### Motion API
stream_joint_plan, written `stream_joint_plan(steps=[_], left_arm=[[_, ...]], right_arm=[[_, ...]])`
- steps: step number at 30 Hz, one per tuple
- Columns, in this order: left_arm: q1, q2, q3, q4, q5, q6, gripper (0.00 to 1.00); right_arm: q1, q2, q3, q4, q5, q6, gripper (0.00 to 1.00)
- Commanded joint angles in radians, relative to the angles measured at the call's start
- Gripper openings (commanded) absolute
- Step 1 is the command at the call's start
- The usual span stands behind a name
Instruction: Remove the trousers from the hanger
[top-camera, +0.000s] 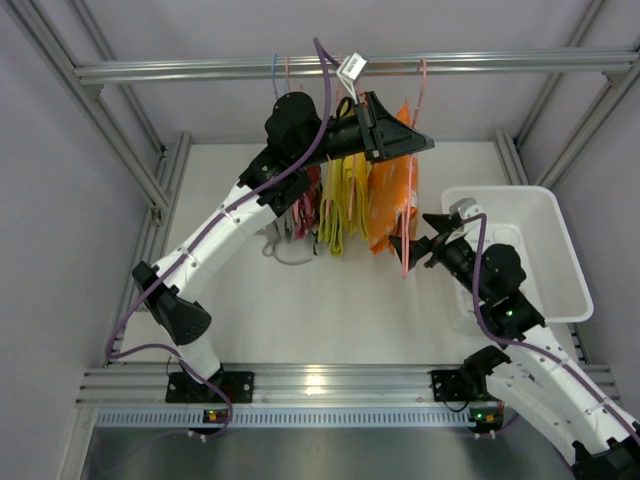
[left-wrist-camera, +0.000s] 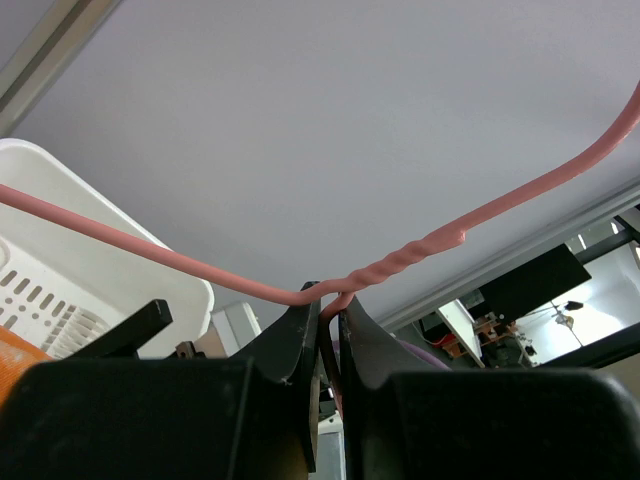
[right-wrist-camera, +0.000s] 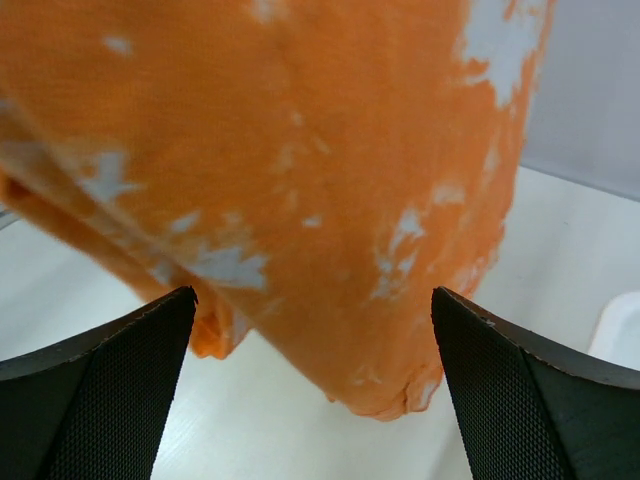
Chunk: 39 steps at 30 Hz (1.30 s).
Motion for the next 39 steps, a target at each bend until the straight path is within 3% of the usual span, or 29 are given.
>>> stream_joint_plan(steps=[1, 7, 18, 25, 29, 39], left_arm=[[0.001, -0.039, 0.081, 0.197, -0.008, 0.009, 0.0], [0.001, -0.046, 0.078, 0.199, -0.002, -0.004, 0.0], [0.0, -0.036, 0.084, 0.211, -0.006, -0.016, 0.0], [0.001, -0.026, 0.086, 0.211, -0.015, -0.027, 0.0], [0.001, -0.013, 0.101, 0.224, -0.018, -0.048, 0.0], [0.001, 0.001, 0.115, 0.23, -0.031, -0.067, 0.0]], right_arm=[[0.021, 0.048, 0.032, 0.16, 0.183, -0.039, 0.99], [0.021, 0.082, 0.029, 0.208, 0.326, -0.083, 0.98], [0.024, 0.106, 0.034, 0.274, 0.164, -0.016, 0.99], [0.038, 0.131, 0.049, 0.284, 0.185, 0.015, 1.0], [0.053, 0.143, 0.061, 0.278, 0.279, 0.003, 1.0], [0.07, 0.177, 0.067, 0.399, 0.262, -0.023, 1.0]])
